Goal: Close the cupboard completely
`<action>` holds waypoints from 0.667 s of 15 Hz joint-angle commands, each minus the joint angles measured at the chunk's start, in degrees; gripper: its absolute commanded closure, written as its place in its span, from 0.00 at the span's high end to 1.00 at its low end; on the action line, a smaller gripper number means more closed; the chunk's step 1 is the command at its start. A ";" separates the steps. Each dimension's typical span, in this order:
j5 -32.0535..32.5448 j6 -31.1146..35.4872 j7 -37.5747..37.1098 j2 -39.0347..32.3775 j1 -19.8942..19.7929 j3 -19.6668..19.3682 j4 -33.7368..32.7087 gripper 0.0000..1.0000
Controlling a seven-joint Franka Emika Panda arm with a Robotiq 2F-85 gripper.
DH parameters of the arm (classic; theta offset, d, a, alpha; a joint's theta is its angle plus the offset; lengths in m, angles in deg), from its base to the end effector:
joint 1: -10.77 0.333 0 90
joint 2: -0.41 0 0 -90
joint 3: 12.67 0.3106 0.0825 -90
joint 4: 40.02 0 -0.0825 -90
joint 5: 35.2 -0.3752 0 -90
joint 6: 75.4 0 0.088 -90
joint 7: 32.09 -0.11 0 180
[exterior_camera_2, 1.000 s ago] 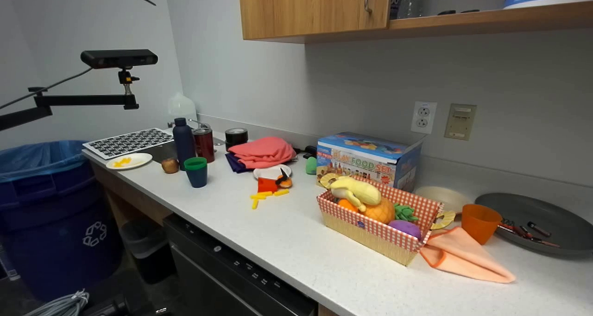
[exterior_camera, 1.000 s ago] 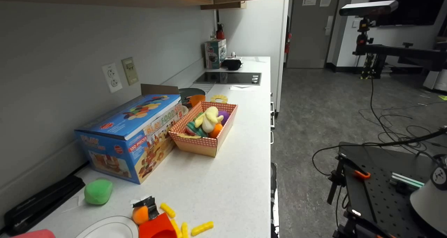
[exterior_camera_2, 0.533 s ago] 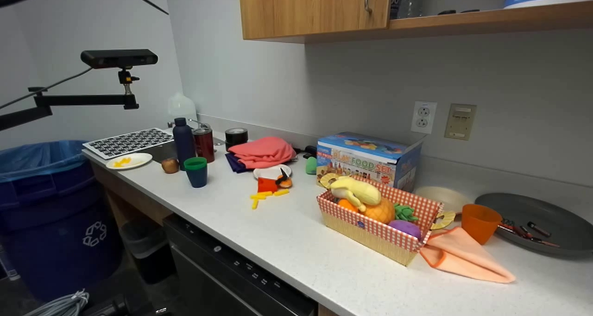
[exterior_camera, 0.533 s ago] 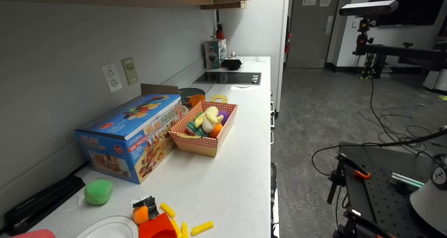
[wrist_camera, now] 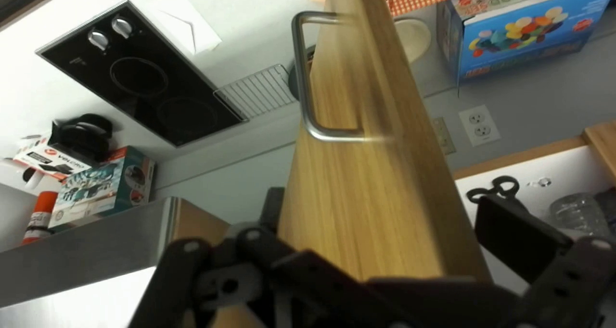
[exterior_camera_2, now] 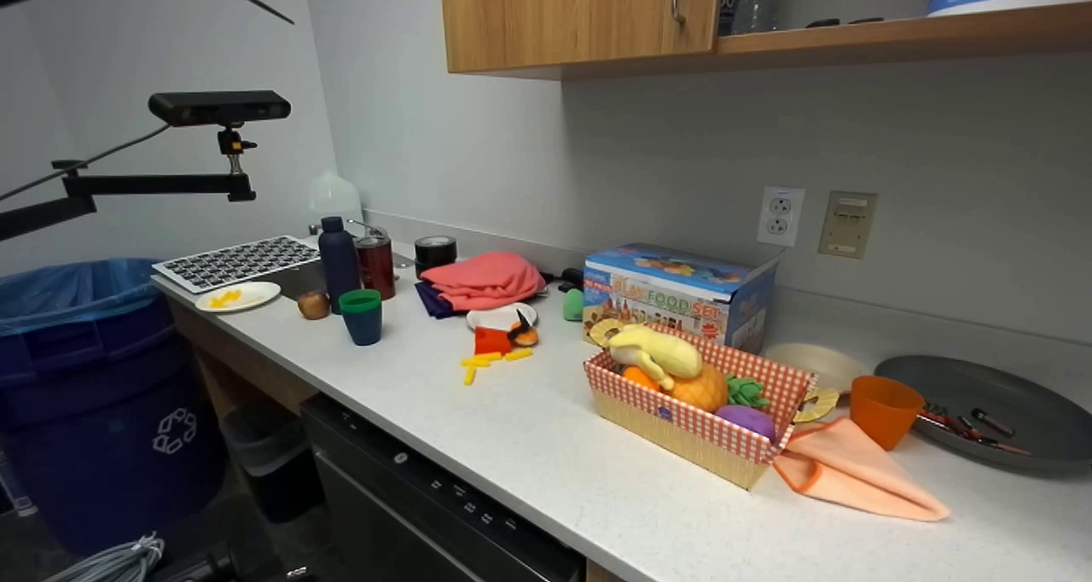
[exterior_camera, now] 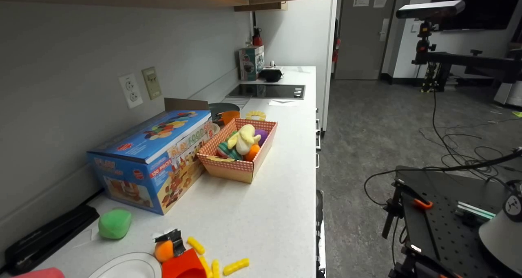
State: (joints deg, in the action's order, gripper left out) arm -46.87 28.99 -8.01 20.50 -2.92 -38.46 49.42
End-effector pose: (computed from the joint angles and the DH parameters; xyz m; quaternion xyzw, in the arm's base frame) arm 0.3151 -0.3163 0.8077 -0.9339 0.1324 -0.3320 0.0015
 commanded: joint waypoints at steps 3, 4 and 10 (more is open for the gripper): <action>-2.90 8.41 -7.70 2.14 0.80 1.48 4.42 1.00; -3.48 9.08 -9.06 2.66 0.88 1.84 5.29 1.00; -6.21 13.16 -16.31 5.54 1.56 5.60 9.74 1.00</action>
State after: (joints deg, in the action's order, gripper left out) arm -51.18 36.65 -20.33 25.65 -2.83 -34.52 57.10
